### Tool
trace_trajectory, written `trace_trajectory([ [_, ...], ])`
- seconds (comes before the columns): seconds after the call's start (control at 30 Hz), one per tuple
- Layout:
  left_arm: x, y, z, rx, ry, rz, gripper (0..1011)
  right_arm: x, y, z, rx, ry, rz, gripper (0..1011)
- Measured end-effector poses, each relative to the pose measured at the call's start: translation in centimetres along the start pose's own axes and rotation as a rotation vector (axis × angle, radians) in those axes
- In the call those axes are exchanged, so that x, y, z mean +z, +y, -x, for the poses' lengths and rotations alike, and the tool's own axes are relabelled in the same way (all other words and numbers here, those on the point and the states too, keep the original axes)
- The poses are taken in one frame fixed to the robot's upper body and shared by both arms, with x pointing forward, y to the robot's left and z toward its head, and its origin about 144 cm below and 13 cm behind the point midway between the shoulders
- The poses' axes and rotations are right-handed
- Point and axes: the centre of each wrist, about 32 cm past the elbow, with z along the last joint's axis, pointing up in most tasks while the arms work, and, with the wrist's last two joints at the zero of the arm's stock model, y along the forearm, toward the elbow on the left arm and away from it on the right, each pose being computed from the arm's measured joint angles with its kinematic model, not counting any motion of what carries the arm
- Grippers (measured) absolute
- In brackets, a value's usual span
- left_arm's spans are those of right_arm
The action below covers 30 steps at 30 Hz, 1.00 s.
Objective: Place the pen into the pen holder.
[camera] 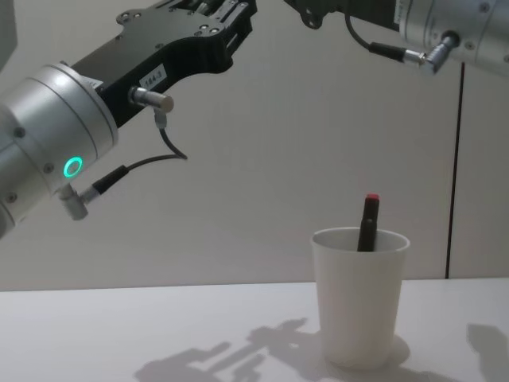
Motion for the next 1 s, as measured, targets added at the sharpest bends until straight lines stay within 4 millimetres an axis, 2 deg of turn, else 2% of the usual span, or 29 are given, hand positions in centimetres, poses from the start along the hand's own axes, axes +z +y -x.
trace_trajectory([
  [0.37, 0.0, 0.0, 0.0, 0.000, 0.000, 0.000, 687, 0.3, 0.0, 0.4, 0.009, -0.036, -0.015, 149],
  [0.47, 0.0, 0.0, 0.0, 0.000, 0.000, 0.001, 807, 0.7, -0.2, 0.8, 0.011, -0.079, -0.028, 149],
  [0.5, 0.0, 0.0, 0.0, 0.000, 0.000, 0.000, 807, 0.7, -0.2, 0.8, 0.011, -0.079, -0.028, 149],
  [0.67, 0.0, 0.0, 0.0, 0.000, 0.000, 0.001, 974, 1.4, -0.6, 1.4, 0.000, -0.161, -0.043, 149],
  [0.73, 0.0, 0.0, 0.0, 0.000, 0.000, 0.001, 1000, 1.8, -0.8, 1.6, -0.008, -0.201, -0.048, 149],
  [1.0, 0.0, 0.0, 0.0, -0.001, 0.000, 0.001, 1001, 2.7, -2.1, 2.0, -0.055, -0.339, -0.051, 149],
])
